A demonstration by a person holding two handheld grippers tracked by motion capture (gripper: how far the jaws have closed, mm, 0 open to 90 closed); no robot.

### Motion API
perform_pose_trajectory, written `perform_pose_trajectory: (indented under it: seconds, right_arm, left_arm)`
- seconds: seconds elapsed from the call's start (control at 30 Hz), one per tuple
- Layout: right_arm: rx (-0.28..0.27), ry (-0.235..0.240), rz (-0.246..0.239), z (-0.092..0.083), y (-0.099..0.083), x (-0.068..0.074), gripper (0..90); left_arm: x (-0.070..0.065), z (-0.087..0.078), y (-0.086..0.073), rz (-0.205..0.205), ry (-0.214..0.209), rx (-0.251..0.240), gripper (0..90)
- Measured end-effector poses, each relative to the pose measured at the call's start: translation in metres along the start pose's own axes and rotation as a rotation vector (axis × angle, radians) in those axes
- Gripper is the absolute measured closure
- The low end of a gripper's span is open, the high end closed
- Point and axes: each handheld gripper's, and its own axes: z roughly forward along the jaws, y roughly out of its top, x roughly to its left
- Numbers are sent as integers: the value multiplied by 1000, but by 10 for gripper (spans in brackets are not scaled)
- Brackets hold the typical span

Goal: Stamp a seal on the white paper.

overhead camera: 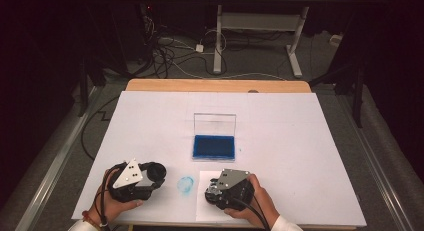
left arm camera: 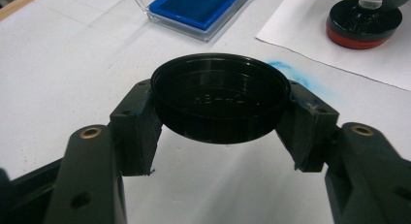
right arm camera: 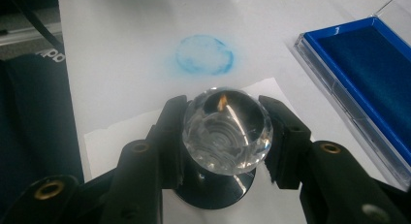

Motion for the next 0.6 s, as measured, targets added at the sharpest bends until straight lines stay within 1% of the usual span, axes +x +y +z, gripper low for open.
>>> perform_pose_trajectory:
  seconds: [0.03, 0.1, 0.17, 0.3, 0.37, 0.4, 0.47, 0.53, 0.6]
  right_arm:
    - [-7, 4, 10, 0, 0, -1, 571]
    - [-23, 0, 13, -2, 0, -1, 571]
    - [-38, 11, 16, -4, 1, -1, 570]
    - [-72, -1, 31, -10, 4, -5, 570]
    - [-84, 10, 36, -13, 5, -6, 570]
    - [-81, 1, 34, -14, 5, -6, 570]
    - [-61, -3, 26, -12, 5, -5, 570]
    - [-43, -17, 15, -9, 4, -4, 570]
    - [-38, -12, 22, -8, 3, -4, 570]
  left_arm:
    - [0, 0, 0, 0, 1, -1, 365]
    - [0, 0, 0, 0, 0, 2, 365]
    - [0, 0, 0, 0, -1, 2, 365]
    - [0, 0, 0, 2, 0, 1, 365]
    - [0, 0, 0, 3, 1, 1, 365]
    - [0, 0, 0, 2, 1, 2, 365]
    - [0, 0, 0, 3, 1, 5, 365]
    - [-1, 0, 0, 5, 1, 3, 365]
    - [0, 0, 0, 5, 0, 3, 365]
